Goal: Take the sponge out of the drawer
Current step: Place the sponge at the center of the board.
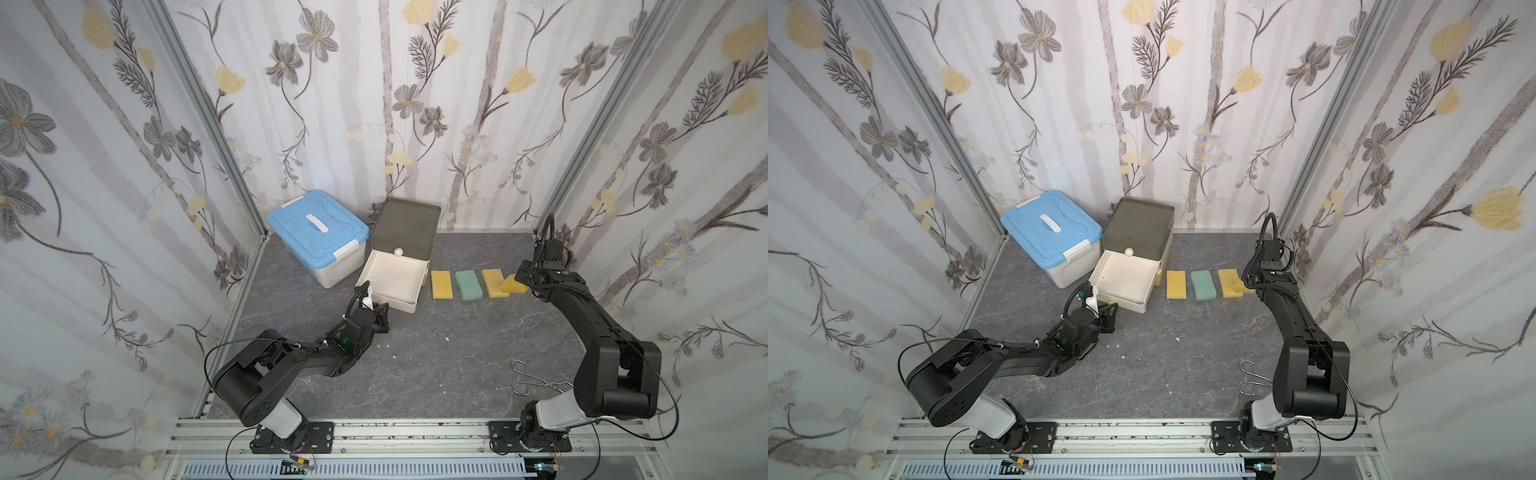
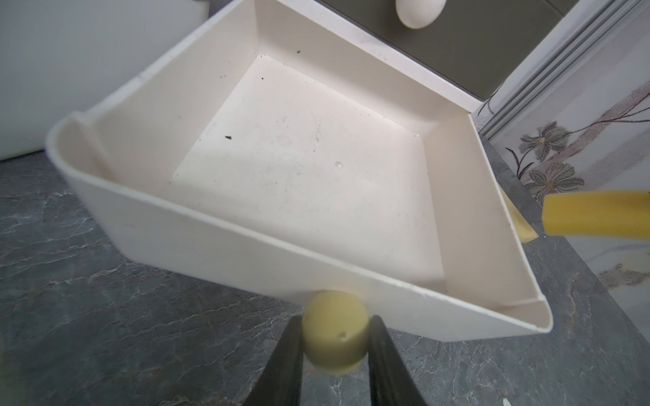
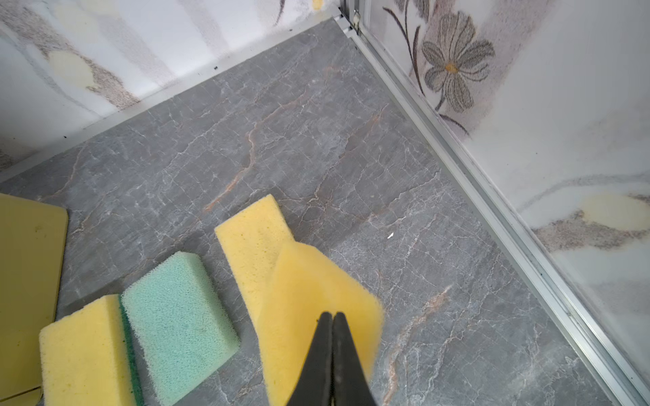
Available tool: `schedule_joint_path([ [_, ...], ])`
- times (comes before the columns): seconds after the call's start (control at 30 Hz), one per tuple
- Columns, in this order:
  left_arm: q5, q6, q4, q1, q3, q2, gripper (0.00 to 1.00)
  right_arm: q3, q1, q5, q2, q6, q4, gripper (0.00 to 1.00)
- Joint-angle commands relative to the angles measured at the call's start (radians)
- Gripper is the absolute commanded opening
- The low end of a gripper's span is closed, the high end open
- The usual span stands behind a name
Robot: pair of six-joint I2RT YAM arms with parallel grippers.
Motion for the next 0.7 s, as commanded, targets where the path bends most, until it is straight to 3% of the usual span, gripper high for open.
schedule_joint_path([
  [0.0, 0.000, 0.003, -0.019, 0.001, -0.002, -0.002, 0.21, 0.026, -0.036, -0.014, 0.021, 0.030, 0.069, 0.05],
  [0.33, -0.005, 0.004, -0.016, 0.001, -0.001, 0.005, 0.21, 0.105, -0.142, -0.046, 0.085, 0.057, 0.099, 0.05],
  [0.67, -0.009, 0.003, -0.022, 0.003, 0.005, 0.011, 0.21, 0.197, -0.154, -0.058, 0.200, 0.123, 0.133, 0.04],
])
